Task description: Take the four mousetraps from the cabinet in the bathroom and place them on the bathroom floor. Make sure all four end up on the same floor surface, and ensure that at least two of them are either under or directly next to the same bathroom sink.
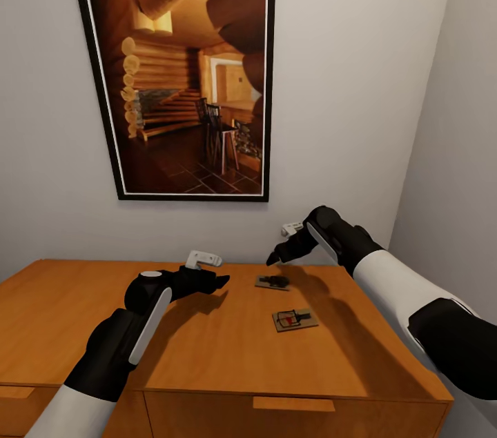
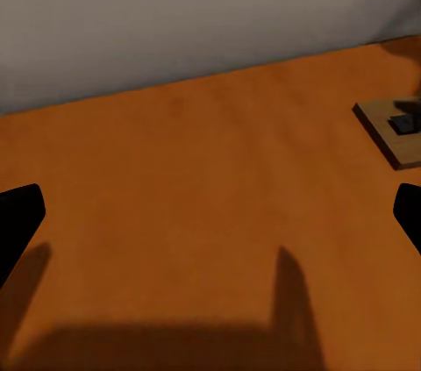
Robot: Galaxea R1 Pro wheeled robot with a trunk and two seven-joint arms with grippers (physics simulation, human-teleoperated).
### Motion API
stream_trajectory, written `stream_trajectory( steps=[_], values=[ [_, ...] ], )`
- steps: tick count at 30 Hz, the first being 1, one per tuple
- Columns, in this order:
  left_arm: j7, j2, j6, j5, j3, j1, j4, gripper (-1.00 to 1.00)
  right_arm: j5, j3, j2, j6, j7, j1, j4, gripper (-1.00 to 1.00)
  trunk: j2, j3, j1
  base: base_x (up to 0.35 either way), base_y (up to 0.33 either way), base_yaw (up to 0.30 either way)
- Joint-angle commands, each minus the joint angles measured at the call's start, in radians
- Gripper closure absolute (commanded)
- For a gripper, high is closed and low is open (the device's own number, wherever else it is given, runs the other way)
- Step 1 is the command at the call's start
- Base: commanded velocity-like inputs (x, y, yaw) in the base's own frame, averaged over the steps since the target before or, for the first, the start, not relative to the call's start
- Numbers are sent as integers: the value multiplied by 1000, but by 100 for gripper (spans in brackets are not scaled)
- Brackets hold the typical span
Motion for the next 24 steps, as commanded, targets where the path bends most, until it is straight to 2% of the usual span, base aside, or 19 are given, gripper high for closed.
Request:
stream_trajectory(
  steps=[1,24],
  values=[
    [1,0,4,3,-1,-1,-1,-100,-9,7,-1,3,-3,-1,-1,-100,-1,-1,0,2,0,0],
    [2,1,4,3,-1,-1,0,-100,-20,10,0,3,-2,-1,0,-100,-1,-1,0,0,0,0]
  ],
)
